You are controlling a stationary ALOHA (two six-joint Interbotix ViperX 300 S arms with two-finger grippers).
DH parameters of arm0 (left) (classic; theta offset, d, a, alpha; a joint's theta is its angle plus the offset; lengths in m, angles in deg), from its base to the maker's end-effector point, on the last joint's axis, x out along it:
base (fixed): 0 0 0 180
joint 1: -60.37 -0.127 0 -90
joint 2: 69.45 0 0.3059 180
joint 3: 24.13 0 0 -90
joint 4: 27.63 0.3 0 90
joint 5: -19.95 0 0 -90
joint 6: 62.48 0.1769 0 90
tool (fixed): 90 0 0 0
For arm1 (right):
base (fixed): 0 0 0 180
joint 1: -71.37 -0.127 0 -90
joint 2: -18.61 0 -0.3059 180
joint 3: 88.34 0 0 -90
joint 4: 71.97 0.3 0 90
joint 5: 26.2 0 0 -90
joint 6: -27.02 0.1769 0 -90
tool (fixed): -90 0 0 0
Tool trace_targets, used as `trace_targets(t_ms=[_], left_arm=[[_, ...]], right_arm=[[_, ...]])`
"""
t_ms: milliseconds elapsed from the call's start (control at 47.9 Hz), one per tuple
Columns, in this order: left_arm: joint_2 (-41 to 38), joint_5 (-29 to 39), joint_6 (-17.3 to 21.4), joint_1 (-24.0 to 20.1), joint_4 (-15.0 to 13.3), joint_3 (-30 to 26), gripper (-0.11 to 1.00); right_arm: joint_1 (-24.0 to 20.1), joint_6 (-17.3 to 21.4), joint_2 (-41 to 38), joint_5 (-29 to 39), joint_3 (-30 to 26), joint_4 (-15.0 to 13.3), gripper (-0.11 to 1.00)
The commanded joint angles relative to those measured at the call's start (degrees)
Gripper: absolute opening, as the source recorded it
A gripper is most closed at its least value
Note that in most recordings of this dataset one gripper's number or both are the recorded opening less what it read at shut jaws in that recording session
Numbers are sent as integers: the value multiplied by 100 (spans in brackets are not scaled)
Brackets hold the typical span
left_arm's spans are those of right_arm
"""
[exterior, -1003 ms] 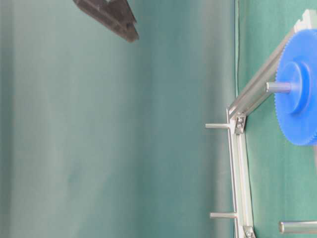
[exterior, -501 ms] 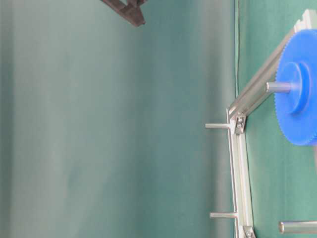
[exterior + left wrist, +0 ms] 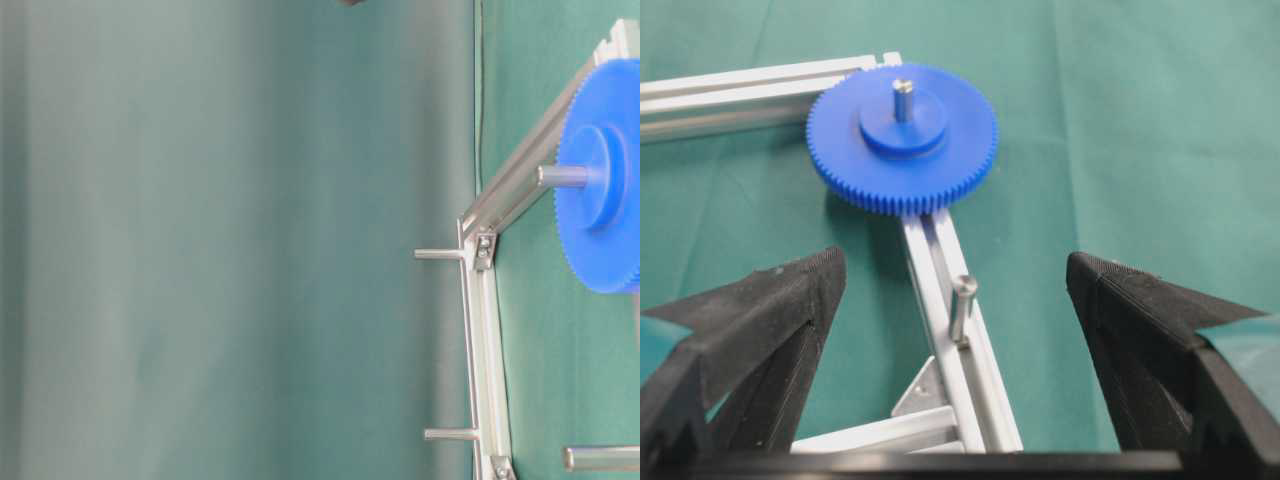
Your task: Find the location of the shaft and insert the gear.
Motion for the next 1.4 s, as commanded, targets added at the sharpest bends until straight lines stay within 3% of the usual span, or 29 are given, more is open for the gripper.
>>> trace_targets(t_ms=[0,1003,1379], left_arm=[[-9,-53,9,9,-9,-105,97],[-9,-70,9,9,-9,-105,97],[-9,-62,9,18,-9,-105,97]], right_arm=[[0,9,9,-62,18,18,86],[0,35,9,-97,141,26,86],[343,-18,9,-79,132,-9,86]])
